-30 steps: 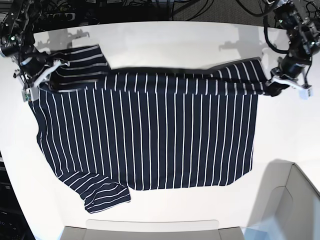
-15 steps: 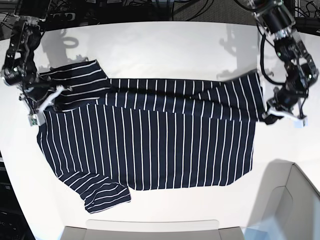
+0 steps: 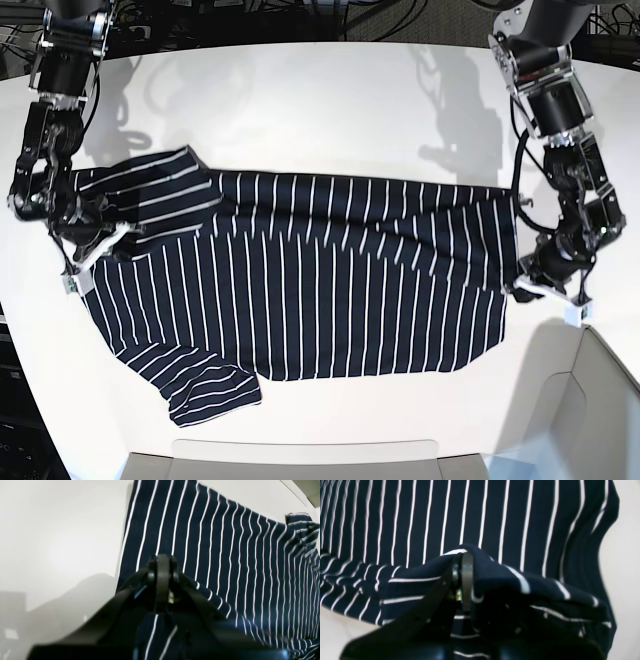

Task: Fold the T-shirt properly
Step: 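Lower the folded collar edge onto the shirt body and release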

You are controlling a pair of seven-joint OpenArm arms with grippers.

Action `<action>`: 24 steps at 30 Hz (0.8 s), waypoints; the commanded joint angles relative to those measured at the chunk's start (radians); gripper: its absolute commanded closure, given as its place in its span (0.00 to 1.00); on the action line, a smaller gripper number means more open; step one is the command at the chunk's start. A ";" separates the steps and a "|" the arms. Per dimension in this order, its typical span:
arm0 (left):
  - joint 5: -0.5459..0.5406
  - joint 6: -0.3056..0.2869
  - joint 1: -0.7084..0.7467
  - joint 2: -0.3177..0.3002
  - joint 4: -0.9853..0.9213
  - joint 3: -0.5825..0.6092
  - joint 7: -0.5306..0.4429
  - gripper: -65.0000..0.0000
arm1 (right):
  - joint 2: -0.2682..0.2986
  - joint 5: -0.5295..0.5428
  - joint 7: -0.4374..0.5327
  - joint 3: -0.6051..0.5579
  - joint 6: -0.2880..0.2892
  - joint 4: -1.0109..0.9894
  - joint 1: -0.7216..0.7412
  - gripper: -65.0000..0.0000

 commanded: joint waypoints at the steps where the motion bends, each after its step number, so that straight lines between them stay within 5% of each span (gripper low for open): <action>1: 0.005 -0.003 -0.031 -0.019 0.005 -0.002 -0.032 1.00 | 0.019 0.012 0.022 0.006 0.000 -0.003 0.038 1.00; 9: 0.099 0.000 -0.040 -0.012 -0.149 -0.002 -0.179 1.00 | 0.013 0.012 0.074 -0.024 0.000 -0.158 0.115 1.00; 15: 0.092 0.000 -0.034 -0.012 -0.150 -0.002 -0.179 0.97 | 0.016 0.012 0.083 -0.078 0.000 -0.173 0.118 1.00; 19: 0.091 -0.005 -0.031 -0.012 -0.075 -0.004 -0.145 0.78 | 0.020 0.017 0.085 -0.072 0.000 -0.158 0.121 0.82; 24: 0.091 -0.008 0.020 -0.012 0.075 -0.011 -0.130 0.81 | 0.028 0.017 0.080 -0.020 0.000 -0.046 0.123 0.68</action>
